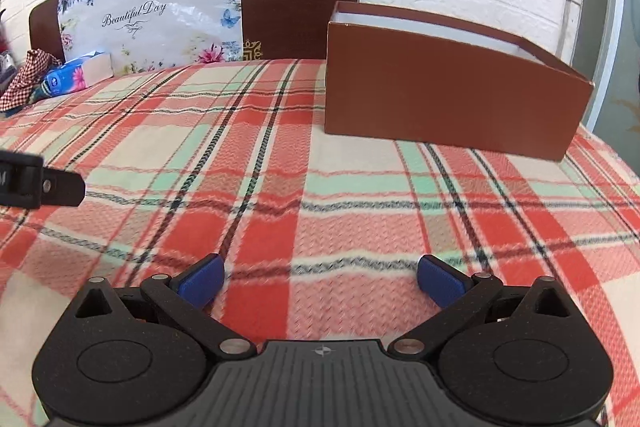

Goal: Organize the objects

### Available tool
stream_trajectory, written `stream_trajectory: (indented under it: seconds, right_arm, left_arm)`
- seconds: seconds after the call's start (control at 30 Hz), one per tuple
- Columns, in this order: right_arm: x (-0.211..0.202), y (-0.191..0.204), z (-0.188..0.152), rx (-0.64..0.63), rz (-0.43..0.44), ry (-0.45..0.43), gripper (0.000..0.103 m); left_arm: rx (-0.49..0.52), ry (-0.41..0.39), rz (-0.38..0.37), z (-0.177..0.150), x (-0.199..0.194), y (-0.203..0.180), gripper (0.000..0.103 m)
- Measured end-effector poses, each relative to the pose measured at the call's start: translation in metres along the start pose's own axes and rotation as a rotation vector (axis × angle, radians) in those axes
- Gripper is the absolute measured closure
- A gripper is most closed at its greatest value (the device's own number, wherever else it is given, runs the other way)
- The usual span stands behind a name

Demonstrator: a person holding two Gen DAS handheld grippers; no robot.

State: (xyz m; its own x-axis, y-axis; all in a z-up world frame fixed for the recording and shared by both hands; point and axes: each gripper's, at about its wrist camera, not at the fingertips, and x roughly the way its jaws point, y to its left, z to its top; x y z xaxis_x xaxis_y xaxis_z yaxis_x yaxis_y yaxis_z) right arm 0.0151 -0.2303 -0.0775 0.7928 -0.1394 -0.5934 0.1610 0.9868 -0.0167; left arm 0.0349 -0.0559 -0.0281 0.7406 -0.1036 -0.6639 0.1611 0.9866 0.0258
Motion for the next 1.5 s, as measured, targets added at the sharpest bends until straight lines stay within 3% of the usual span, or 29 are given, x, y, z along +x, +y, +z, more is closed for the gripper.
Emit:
stream_trajectory:
  seconds: [0.23,0.43,0.67,0.87,1.5]
  right_arm:
    - [-0.023,0.003,-0.007,-0.003,0.046,0.021,0.003]
    - [-0.067,-0.020,0.004,0.143,-0.002,-0.099,0.002]
    - [-0.099,-0.036,0.004,0.282,-0.006,-0.179,0.001]
    - [-0.100,-0.026,0.001,0.244,0.004,-0.173,0.001]
    - [-0.096,-0.030,-0.002,0.255,0.011,-0.163,0.001]
  left_arm:
    - [0.051,-0.002,0.011,-0.010,-0.026,-0.007,0.000]
    - [0.070,-0.045,-0.015,-0.008,-0.049,-0.012,0.000]
    - [0.087,-0.076,-0.080,-0.005,-0.065,-0.021,0.000]
    - [0.119,-0.075,-0.062,-0.008,-0.067,-0.024,0.000]
    - [0.081,-0.033,-0.033,-0.009,-0.058,-0.019,0.000]
